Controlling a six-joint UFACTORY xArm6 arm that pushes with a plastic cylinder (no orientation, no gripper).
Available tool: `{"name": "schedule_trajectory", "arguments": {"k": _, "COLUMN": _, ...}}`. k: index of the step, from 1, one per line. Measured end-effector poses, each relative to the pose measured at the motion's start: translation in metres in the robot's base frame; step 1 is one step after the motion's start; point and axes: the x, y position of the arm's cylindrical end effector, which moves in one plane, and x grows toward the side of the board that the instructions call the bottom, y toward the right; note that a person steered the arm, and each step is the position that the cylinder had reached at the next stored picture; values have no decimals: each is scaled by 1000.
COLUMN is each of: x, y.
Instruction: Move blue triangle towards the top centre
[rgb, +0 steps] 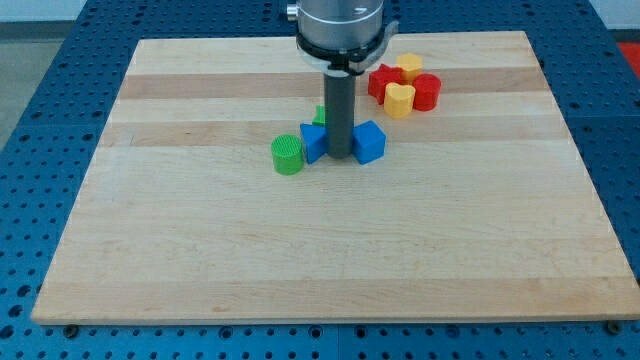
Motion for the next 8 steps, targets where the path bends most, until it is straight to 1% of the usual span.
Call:
{"name": "schedule_trajectory", "arguments": {"k": 2, "x": -27, "y": 14}}
{"name": "schedule_trajectory", "arguments": {"k": 3, "x": -33, "y": 8}}
{"name": "schedule_trajectory", "arguments": {"k": 5, "x": -38, "y": -25}}
{"name": "schedule_trajectory", "arguments": {"k": 6, "x": -37, "y": -11}}
{"name": "schedule_trajectory", "arguments": {"k": 7, "x": -15, "y": 15}}
{"name": "schedule_trajectory", "arguments": {"k": 8, "x": 24, "y": 12}}
